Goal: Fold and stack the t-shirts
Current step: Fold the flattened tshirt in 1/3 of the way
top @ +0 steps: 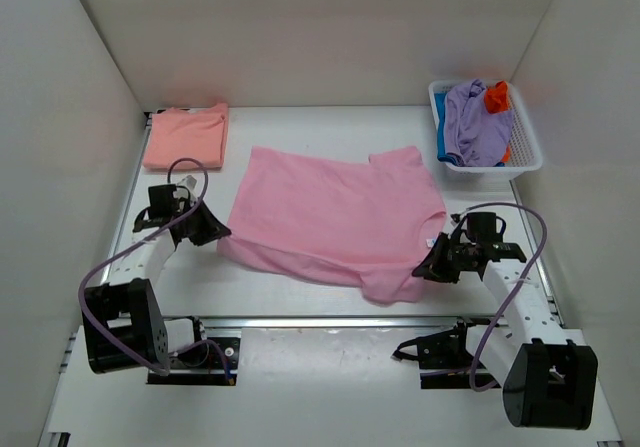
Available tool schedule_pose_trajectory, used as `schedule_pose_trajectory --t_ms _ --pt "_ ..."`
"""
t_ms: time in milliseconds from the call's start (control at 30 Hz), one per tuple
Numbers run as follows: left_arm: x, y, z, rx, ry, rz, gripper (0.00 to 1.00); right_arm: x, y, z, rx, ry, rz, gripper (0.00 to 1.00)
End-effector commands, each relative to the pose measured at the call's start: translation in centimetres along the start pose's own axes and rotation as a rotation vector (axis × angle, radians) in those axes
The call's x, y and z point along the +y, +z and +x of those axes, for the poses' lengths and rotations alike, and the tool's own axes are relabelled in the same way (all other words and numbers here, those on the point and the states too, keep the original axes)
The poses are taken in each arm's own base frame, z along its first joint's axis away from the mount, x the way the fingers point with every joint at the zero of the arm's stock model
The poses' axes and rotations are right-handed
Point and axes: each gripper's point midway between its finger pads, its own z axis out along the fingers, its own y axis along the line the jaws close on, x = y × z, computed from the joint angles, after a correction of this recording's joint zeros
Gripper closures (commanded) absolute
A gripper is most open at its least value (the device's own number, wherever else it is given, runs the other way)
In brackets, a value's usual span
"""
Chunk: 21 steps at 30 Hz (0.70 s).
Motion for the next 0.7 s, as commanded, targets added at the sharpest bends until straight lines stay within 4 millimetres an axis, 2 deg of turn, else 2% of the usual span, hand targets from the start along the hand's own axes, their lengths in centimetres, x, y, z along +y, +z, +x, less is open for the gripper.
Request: schedule_pose_trajectory --t_ms 0,100,267,367,400,533,667 --pt "1.3 -0.9 1.7 0.005 0.065 -0.053 0.99 -0.6 -0.3 0.4 -0.012 0.006 0.015 1.00" --pt "2.2 -0.7 2.8 0.028 0.067 -0.082 1.00 -0.5 -0.2 1.1 0.006 0.002 0.015 1.00" --pt "2.5 -0.4 2.8 0.030 0.068 -0.087 1.00 -0.7 -0.1 1.2 0.018 0.018 0.015 0.99" --pt "2.7 -0.1 3.1 0.035 0.067 -0.083 0.99 -0.6 -0.1 0.5 0.005 0.026 -0.006 1.00" --pt "2.7 0.0 2.6 0.021 0.068 -0.082 1.00 -0.8 -0.1 0.4 0.003 0.023 0.003 1.00" --pt "2.5 0.7 2.8 0.044 0.067 -0.081 0.98 -0.5 0.3 0.0 0.011 0.012 0.000 1.00" --pt "2.5 1.0 2.2 0.040 0.075 -0.078 0.95 -0.4 0.4 -0.8 0.005 0.022 -0.013 1.00"
